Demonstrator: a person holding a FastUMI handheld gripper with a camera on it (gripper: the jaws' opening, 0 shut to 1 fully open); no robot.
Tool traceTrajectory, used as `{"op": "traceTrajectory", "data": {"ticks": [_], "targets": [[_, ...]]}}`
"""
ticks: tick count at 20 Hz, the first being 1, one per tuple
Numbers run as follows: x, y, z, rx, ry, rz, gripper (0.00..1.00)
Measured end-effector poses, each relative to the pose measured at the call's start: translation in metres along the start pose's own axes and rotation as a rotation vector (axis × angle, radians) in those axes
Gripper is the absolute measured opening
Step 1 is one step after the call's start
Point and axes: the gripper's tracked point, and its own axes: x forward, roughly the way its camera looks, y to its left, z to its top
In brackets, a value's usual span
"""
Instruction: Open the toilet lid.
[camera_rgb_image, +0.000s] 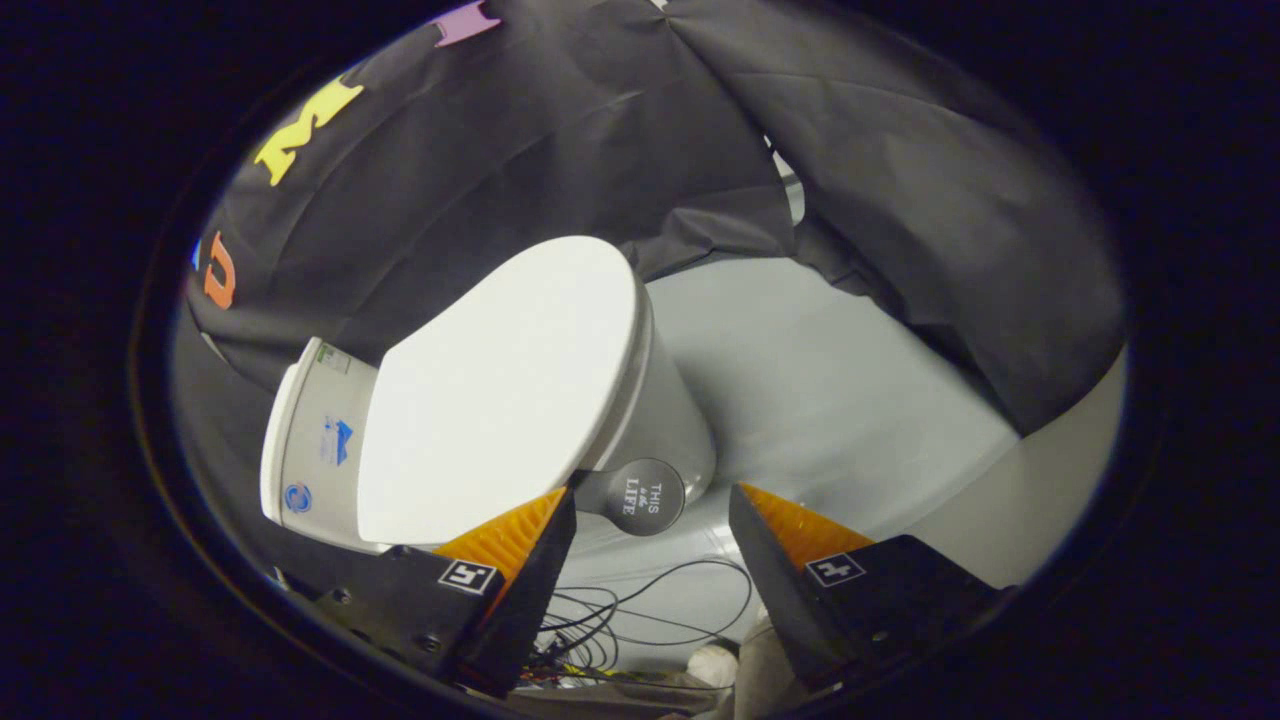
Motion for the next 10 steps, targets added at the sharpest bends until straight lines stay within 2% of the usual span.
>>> {"op": "traceTrajectory", "data": {"ticks": [4,8,10], "targets": [[0.015,-0.003,0.0,0.039,0.011,0.031,0.89],[0.022,0.007,-0.003,0.115,0.038,0.124,0.77],[0.024,0.012,-0.002,0.167,0.05,0.177,0.68]]}}
